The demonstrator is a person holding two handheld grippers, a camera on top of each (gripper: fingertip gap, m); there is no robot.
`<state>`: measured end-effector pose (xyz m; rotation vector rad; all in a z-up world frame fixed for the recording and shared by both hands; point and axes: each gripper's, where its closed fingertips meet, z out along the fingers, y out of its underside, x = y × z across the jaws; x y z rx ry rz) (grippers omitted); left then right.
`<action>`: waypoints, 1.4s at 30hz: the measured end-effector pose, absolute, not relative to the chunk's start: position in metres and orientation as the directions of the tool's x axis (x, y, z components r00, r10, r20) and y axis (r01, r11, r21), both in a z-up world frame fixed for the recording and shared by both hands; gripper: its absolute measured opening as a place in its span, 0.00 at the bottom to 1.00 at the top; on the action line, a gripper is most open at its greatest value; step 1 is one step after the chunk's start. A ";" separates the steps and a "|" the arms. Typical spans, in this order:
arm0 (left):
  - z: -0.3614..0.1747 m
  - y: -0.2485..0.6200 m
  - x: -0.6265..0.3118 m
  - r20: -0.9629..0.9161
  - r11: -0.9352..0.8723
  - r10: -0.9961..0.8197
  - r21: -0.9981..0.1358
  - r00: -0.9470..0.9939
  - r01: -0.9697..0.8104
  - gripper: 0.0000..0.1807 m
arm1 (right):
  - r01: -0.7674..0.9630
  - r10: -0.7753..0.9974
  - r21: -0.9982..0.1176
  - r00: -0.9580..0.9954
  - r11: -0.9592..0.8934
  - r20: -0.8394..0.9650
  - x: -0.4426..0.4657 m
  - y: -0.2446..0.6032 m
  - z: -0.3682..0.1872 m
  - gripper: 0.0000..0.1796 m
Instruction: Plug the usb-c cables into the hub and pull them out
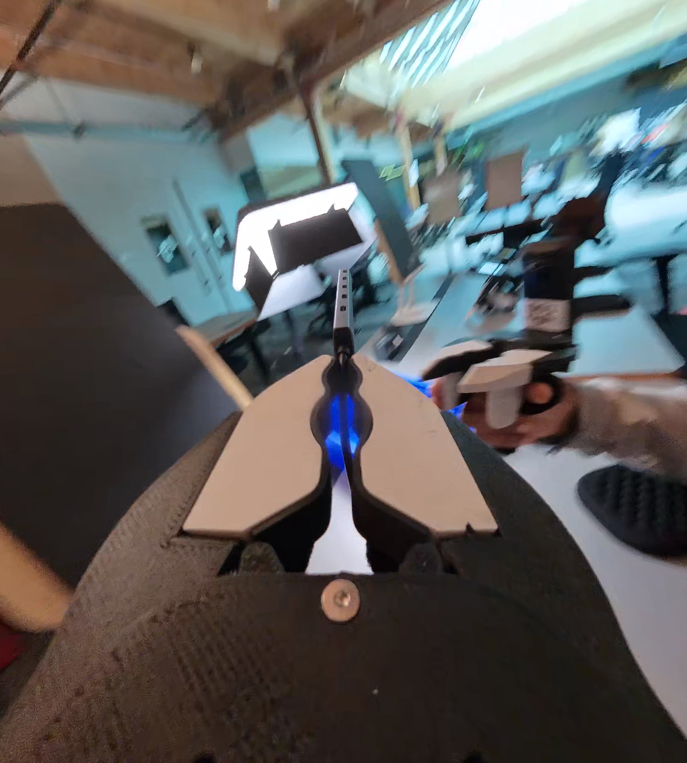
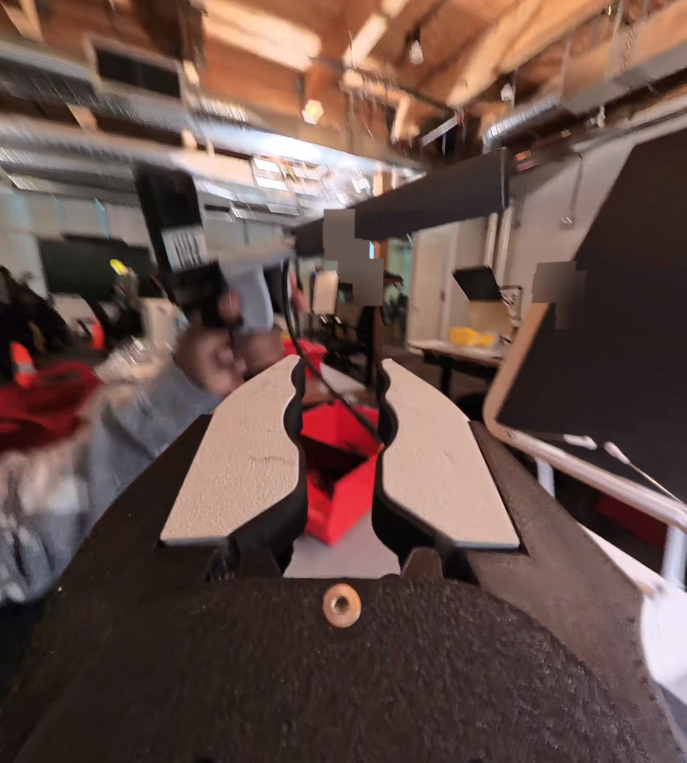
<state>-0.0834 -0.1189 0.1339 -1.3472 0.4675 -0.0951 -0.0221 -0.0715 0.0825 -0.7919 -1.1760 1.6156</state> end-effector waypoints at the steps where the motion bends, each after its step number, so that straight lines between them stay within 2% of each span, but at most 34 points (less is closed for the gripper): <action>1: 0.135 -0.119 -0.069 -0.244 0.281 -0.382 -0.950 0.892 -0.139 0.02 | -0.354 0.926 -0.924 -0.377 -0.142 0.002 -0.020 -0.073 0.098 0.19; 4: 0.126 -0.119 -0.035 -0.201 0.345 -0.520 -0.939 0.830 -0.011 0.02 | -0.434 0.874 -0.862 -0.485 -0.262 -0.022 -0.004 -0.078 0.129 0.21; 7: 0.105 -0.120 -0.015 -0.185 0.335 -0.633 -0.941 0.752 0.050 0.02 | -0.447 0.854 -0.853 -0.520 -0.268 0.003 0.008 -0.076 0.130 0.18; 9: 0.090 -0.112 -0.014 -0.179 0.283 -0.647 -0.959 0.741 0.015 0.02 | -0.412 0.813 -0.884 -0.579 -0.220 0.067 0.016 -0.086 0.120 0.08; 10: 0.088 -0.113 -0.014 -0.177 0.284 -0.655 -0.959 0.734 0.022 0.02 | -0.396 0.803 -0.900 -0.588 -0.183 0.096 0.018 -0.089 0.114 0.06; 15: 0.076 -0.114 -0.021 -0.170 0.249 -0.675 -0.969 0.718 0.005 0.02 | -0.339 0.824 -0.929 -0.476 0.149 0.306 0.011 -0.095 0.084 0.09; 20: 0.078 -0.125 -0.026 -0.181 0.291 -0.696 -0.956 0.695 0.042 0.03 | -0.342 0.812 -0.904 -0.431 0.257 0.394 0.006 -0.109 0.078 0.09; 25: 0.064 -0.123 -0.032 -0.215 0.238 -0.668 -0.969 0.712 -0.069 0.04 | -0.312 0.779 -0.858 -0.371 0.407 0.505 0.004 -0.111 0.069 0.07; 29: 0.056 -0.125 -0.037 -0.244 0.168 -0.635 -0.970 0.733 -0.178 0.16 | -0.241 0.687 -0.743 -0.284 0.624 0.669 0.004 -0.107 0.056 0.07; 33: 0.038 -0.122 -0.029 -0.350 0.102 -0.598 -0.925 0.721 -0.365 0.21 | -0.187 0.604 -0.657 -0.272 0.730 0.749 0.004 -0.113 0.046 0.07; 38: 0.009 -0.107 -0.013 -0.446 0.043 -0.588 -0.850 0.675 -0.525 0.20 | -0.206 0.573 -0.643 -0.312 0.738 0.758 0.005 -0.127 0.039 0.07; 39: 0.007 -0.105 -0.011 -0.458 0.046 -0.586 -0.843 0.669 -0.536 0.18 | -0.208 0.569 -0.641 -0.318 0.739 0.759 0.005 -0.128 0.038 0.06; 41: 0.009 -0.103 -0.008 -0.494 0.085 -0.568 -0.831 0.659 -0.550 0.09 | -0.219 0.567 -0.642 -0.321 0.735 0.759 0.006 -0.130 0.038 0.06; 42: 0.011 -0.103 -0.008 -0.517 0.109 -0.555 -0.821 0.651 -0.560 0.09 | -0.226 0.570 -0.644 -0.317 0.731 0.758 0.007 -0.130 0.040 0.07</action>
